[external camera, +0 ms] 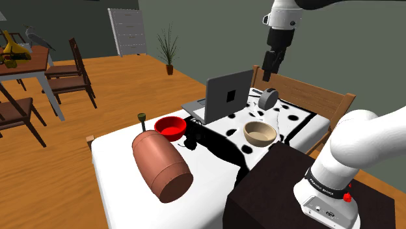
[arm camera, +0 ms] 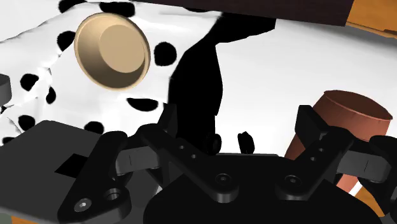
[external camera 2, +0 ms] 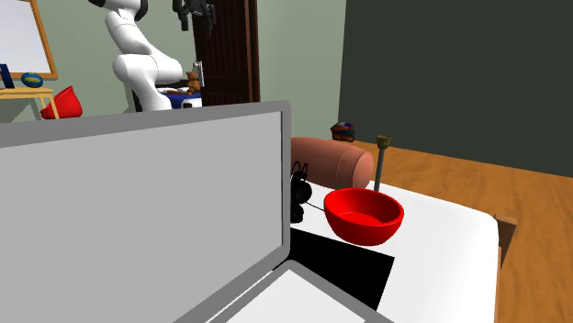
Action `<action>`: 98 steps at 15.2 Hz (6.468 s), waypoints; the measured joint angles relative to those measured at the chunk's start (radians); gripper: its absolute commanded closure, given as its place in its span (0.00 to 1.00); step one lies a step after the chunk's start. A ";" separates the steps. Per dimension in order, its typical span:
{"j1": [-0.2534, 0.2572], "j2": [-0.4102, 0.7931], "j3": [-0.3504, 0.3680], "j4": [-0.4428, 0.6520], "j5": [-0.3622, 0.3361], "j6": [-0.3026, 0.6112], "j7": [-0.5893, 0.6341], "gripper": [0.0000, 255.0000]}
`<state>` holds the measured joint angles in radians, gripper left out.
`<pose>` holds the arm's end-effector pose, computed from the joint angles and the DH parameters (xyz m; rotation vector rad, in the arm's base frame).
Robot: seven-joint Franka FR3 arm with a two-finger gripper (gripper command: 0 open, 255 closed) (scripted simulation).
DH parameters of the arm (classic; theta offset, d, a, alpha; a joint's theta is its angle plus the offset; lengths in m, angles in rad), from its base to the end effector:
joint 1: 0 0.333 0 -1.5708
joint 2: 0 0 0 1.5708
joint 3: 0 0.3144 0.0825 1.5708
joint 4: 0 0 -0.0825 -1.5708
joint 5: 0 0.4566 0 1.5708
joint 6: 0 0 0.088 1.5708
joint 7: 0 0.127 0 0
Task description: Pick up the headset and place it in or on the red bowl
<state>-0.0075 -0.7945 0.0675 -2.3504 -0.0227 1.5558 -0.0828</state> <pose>0.3764 0.0237 0.5739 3.0651 0.1876 -0.0042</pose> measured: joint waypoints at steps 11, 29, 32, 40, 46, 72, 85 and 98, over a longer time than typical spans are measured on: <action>0.023 0.008 0.010 -0.308 0.028 0.446 0.009 0.00; -0.064 0.709 0.112 -0.417 -0.103 1.528 0.132 0.00; 0.220 0.890 -0.267 -0.312 -0.585 1.674 0.536 0.00; 0.592 1.349 -0.607 -0.070 -0.598 2.015 0.704 0.00; 0.571 1.525 -0.573 0.080 -0.536 2.089 0.716 0.00; 0.522 1.562 -0.535 0.157 -0.560 2.060 0.734 1.00; 0.466 1.347 -0.493 0.089 -0.676 1.927 0.752 1.00; 0.217 1.137 -0.241 0.059 -0.798 1.741 0.766 1.00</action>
<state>0.2092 0.3425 -0.1730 -2.2914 -0.8209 3.2967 0.6832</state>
